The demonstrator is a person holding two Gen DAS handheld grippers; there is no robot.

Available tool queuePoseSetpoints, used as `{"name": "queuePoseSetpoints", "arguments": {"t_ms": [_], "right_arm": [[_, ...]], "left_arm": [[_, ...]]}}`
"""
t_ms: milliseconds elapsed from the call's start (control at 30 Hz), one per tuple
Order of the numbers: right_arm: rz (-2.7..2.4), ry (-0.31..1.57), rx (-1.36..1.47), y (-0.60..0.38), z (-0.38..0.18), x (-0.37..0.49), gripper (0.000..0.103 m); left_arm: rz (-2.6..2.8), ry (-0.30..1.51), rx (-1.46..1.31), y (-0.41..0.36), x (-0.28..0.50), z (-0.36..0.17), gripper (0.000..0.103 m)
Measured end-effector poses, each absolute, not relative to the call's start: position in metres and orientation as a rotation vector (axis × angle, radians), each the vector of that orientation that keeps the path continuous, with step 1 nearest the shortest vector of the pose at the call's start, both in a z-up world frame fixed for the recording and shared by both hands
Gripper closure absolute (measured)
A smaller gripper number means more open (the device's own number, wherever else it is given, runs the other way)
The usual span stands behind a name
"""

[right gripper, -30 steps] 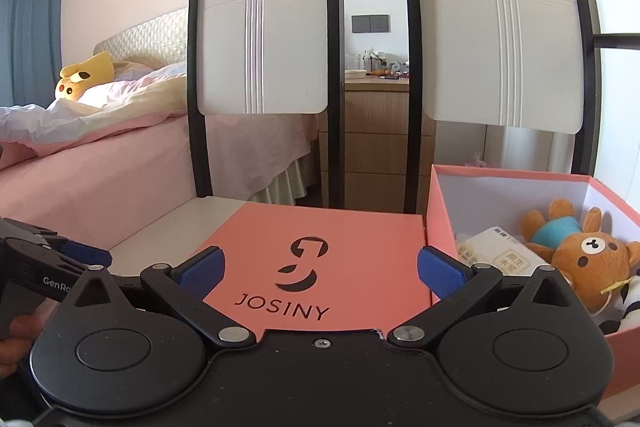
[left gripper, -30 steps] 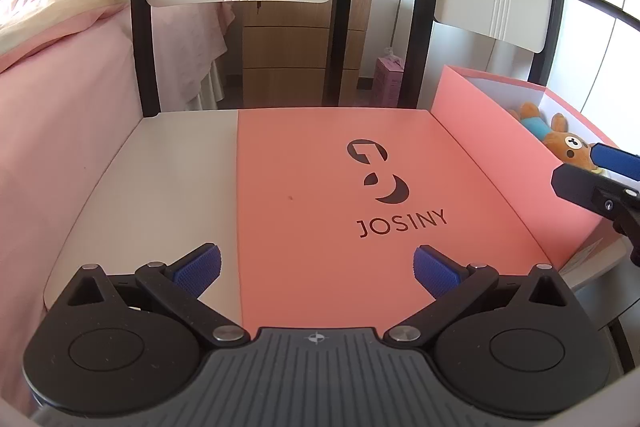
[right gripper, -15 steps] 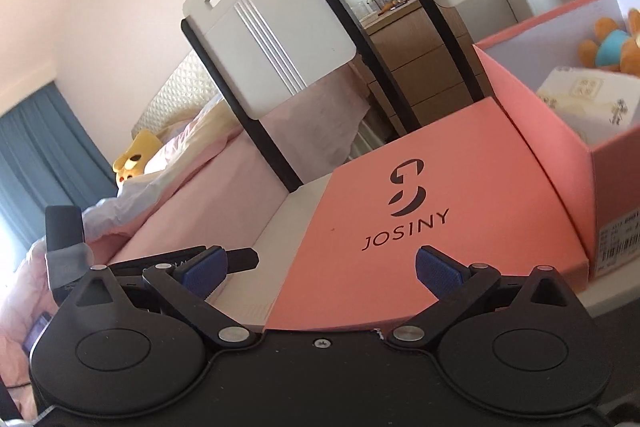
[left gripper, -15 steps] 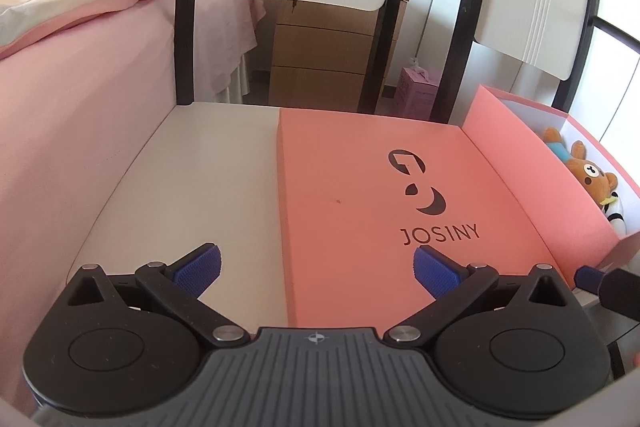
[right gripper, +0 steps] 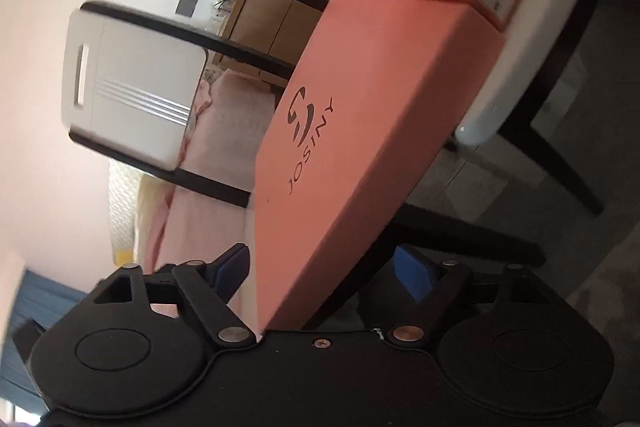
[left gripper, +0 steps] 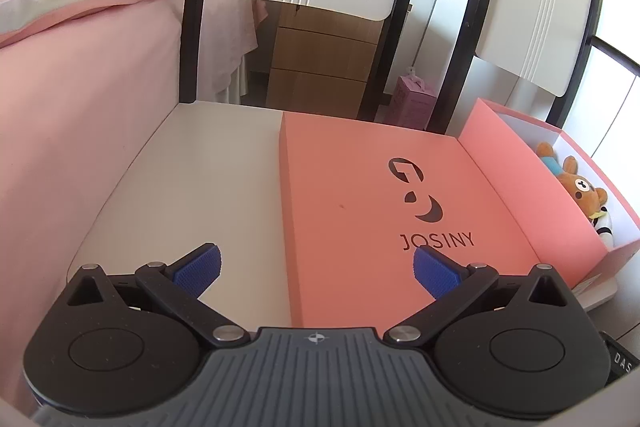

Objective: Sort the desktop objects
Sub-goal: 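Close the right tool on the edge of the pink JOSINY lid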

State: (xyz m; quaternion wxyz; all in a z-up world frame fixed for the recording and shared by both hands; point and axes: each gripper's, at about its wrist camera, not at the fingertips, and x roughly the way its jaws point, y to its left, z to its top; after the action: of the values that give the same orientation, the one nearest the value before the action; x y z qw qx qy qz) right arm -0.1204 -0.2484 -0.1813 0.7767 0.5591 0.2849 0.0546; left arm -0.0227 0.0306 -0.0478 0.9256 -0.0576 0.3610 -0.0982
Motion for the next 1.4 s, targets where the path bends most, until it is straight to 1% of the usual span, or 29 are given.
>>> {"name": "queuePoseSetpoints", "arguments": {"t_ms": [167, 300, 400, 433, 467, 567, 900, 1133, 1267, 1400], "right_arm": [[0.004, 0.513, 1.342, -0.249, -0.193, -0.122, 0.032], [-0.072, 0.539, 1.389, -0.243, -0.207, -0.118, 0.034], [-0.066, 0.519, 1.409, -0.239, -0.214, -0.113, 0.035], [-0.064, 0.513, 1.416, -0.237, -0.217, -0.111, 0.041], [-0.062, 0.506, 1.423, -0.236, -0.219, -0.109, 0.051], [-0.055, 0.486, 1.444, -0.232, -0.226, -0.104, 0.058], [-0.024, 0.509, 1.442, -0.237, -0.226, -0.131, 0.058], [0.023, 0.523, 1.408, -0.237, -0.223, -0.170, 0.058], [0.032, 0.502, 1.393, -0.242, -0.222, -0.192, 0.058], [0.039, 0.501, 1.394, -0.249, -0.221, -0.205, 0.058]], "left_arm": [[-0.193, 0.758, -0.123, 0.038, -0.020, -0.050, 0.000], [-0.191, 0.773, -0.160, 0.050, -0.017, -0.052, 0.000], [-0.193, 0.787, -0.190, 0.058, -0.014, -0.053, 0.000], [-0.197, 0.794, -0.203, 0.061, -0.014, -0.054, 0.000], [-0.201, 0.801, -0.215, 0.063, -0.013, -0.055, 0.000], [-0.248, 0.844, -0.271, 0.068, -0.009, -0.059, 0.000], [-0.285, 0.930, -0.330, 0.079, -0.001, -0.074, 0.000], [-0.267, 0.941, -0.480, 0.097, -0.006, -0.090, 0.000], [-0.299, 0.900, -0.488, 0.095, -0.027, -0.096, 0.000], [-0.352, 0.980, -0.549, 0.088, -0.038, -0.121, 0.000]]}}
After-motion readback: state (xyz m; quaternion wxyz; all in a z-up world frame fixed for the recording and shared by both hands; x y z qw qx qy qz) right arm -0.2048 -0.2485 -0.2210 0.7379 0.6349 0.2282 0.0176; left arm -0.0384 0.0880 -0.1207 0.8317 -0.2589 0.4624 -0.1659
